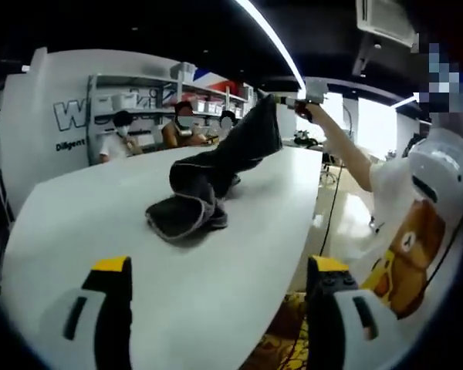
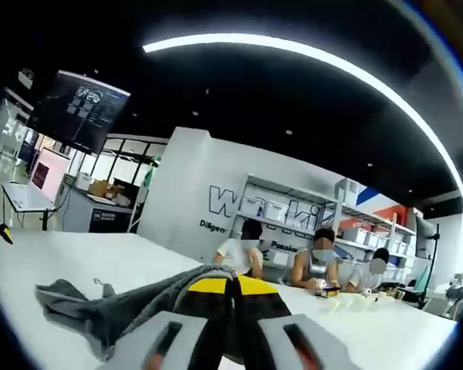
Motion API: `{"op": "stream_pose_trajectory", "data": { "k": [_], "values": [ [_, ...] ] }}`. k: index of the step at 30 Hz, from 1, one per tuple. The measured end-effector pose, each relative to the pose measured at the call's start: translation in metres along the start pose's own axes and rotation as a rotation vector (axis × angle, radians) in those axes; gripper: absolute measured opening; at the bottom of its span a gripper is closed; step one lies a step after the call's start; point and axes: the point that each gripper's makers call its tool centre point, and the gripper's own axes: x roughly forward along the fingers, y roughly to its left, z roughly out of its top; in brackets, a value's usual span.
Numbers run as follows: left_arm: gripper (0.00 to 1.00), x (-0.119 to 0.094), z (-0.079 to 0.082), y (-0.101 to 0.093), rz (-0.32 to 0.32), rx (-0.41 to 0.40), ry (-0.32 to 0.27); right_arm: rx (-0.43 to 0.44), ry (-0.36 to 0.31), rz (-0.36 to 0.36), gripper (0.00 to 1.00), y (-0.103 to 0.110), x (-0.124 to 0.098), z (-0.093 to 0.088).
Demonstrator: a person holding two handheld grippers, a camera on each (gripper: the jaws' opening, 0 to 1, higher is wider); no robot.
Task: Fold the towel on the table until its edges align and the towel forms a compact rectangular stack.
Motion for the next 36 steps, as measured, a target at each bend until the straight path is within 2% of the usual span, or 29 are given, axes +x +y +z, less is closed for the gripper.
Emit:
{"op": "stream_pose_trajectory", "data": {
  "k": [2, 6, 12, 15, 23, 36],
  "values": [
    [0.99, 0.002, 0.0, -0.001, -0.004, 0.0, 0.0, 0.01, 0.031, -0.045, 0.02, -0.021, -0.004, -0.015],
    [0.99, 0.005, -0.001, -0.004, -0.012, -0.002, 0.004, 0.034, 0.099, -0.109, 0.02, -0.047, -0.014, -0.049],
    [0.99, 0.005, -0.001, -0.007, -0.019, 0.002, 0.016, 0.049, 0.198, -0.159, 0.02, -0.068, -0.024, -0.098],
    [0.99, 0.005, -0.001, -0.008, -0.018, 0.001, 0.018, 0.034, 0.261, -0.176, 0.02, -0.072, -0.029, -0.125],
    [0.99, 0.003, -0.007, -0.011, -0.019, -0.005, 0.032, 0.025, 0.367, -0.212, 0.02, -0.081, -0.04, -0.174],
    [0.99, 0.0, -0.012, -0.008, -0.006, -0.016, 0.042, 0.031, 0.515, -0.233, 0.02, -0.087, -0.063, -0.239]
  ]
}}
